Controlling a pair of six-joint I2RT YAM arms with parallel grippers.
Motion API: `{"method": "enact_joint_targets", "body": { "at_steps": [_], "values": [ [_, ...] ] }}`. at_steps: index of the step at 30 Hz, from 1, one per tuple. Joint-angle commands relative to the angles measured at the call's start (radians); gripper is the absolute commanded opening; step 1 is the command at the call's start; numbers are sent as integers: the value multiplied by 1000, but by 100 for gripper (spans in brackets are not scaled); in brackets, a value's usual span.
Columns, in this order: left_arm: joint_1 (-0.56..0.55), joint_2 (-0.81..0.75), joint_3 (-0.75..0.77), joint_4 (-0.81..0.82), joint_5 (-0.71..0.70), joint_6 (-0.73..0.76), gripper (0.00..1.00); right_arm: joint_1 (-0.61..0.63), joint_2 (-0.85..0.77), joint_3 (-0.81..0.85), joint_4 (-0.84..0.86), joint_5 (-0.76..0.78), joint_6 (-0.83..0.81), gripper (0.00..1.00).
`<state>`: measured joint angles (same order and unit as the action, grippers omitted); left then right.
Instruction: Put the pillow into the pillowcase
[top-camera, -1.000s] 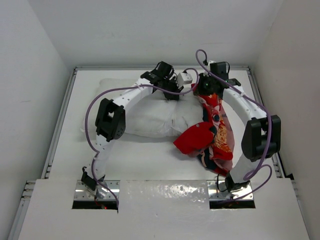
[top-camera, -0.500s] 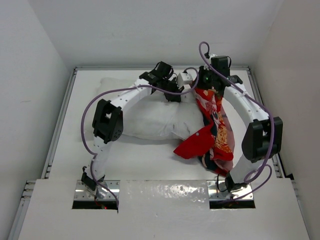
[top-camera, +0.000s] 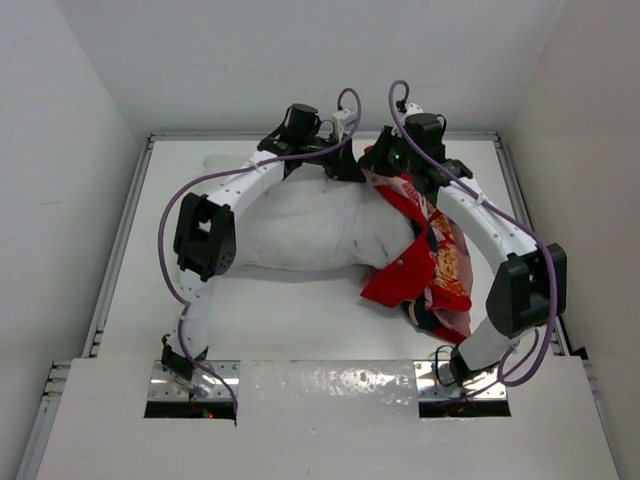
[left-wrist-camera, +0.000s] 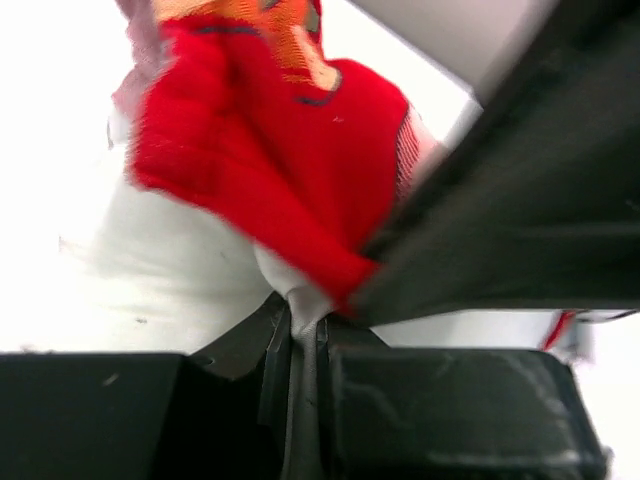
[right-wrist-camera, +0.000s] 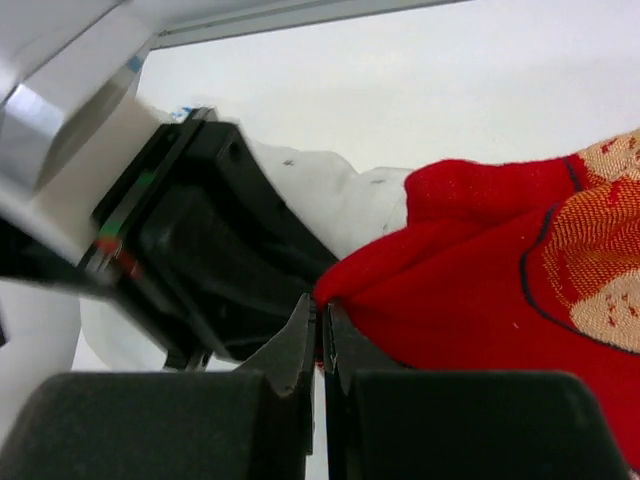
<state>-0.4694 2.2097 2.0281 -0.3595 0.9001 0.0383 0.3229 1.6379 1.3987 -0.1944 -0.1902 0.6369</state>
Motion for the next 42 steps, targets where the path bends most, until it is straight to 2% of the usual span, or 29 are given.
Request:
{"method": "enact_joint_targets", "body": {
  "at_steps": [1,2,3,4,6,9,10,11,12,13,15,16,19,23,24,25,26,27,28,29,30,31,32,33,34,35,36,39,42],
  "values": [
    [72,-7,-26,339,33,-328,0,86,-41,-47,81,-100,83,0],
    [118,8,-22,405,8,-386,0,96,-46,-49,73,-98,83,0],
    [136,16,-19,403,-65,-411,0,113,-52,-53,67,-95,81,0],
    [146,18,-2,381,-108,-376,0,120,-67,-59,64,-92,83,0],
    [153,21,30,240,-236,-284,0,130,-76,-78,61,-87,90,0],
    [153,15,27,232,-286,-249,0,142,-69,-95,61,-95,102,0],
    [153,21,30,232,-286,-248,0,145,-53,-96,62,-95,103,5],
    [152,24,27,238,-285,-252,2,154,-44,-90,58,-101,90,17],
    [152,27,24,241,-279,-249,8,157,-32,-78,52,-103,77,35],
    [152,33,24,240,-277,-245,26,159,-1,-31,5,-107,63,63],
    [152,31,20,231,-277,-201,43,160,31,87,-121,-107,0,98],
    [152,28,20,212,-279,-180,53,159,42,127,-163,-94,-29,99],
    [153,2,21,168,-273,-82,64,160,37,212,-290,21,-124,99],
    [152,-65,37,74,-248,108,64,148,-70,168,-364,207,-175,99],
    [150,-79,50,39,-234,218,61,139,-88,142,-373,234,-172,96],
    [140,-109,60,-55,-221,283,44,124,-107,82,-375,247,-161,83],
    [129,-123,73,-120,-204,364,33,81,-125,48,-369,244,-122,58],
    [112,-134,98,-201,-210,550,23,59,-156,10,-358,244,-94,1],
    [66,-154,107,-366,-233,642,13,36,-170,-60,-326,241,-68,0],
    [42,-157,121,-439,-304,784,12,-2,-177,-85,-309,227,-39,0],
    [16,-160,119,-497,-340,819,13,-19,-179,-102,-301,233,-25,10],
    [-20,-157,112,-568,-361,837,24,-33,-174,-122,-289,245,-14,33],
    [-29,-159,97,-590,-368,853,34,-54,-170,-130,-278,268,0,52],
    [-35,-162,57,-601,-365,874,44,-65,-162,-135,-266,268,-2,58],
    [-47,-165,40,-614,-362,883,57,-71,-141,-132,-237,270,-6,69],
    [-54,-165,12,-619,-366,899,63,-80,-124,-126,-226,276,-19,73],
    [-64,-163,1,-634,-369,914,77,-88,-103,-106,-220,275,-23,75],
    [-106,-163,-78,-613,-406,924,80,-105,-6,-78,-241,215,-16,72],
    [-118,-163,-196,-466,-477,847,81,-107,17,-165,-159,137,27,62]
  ]
}}
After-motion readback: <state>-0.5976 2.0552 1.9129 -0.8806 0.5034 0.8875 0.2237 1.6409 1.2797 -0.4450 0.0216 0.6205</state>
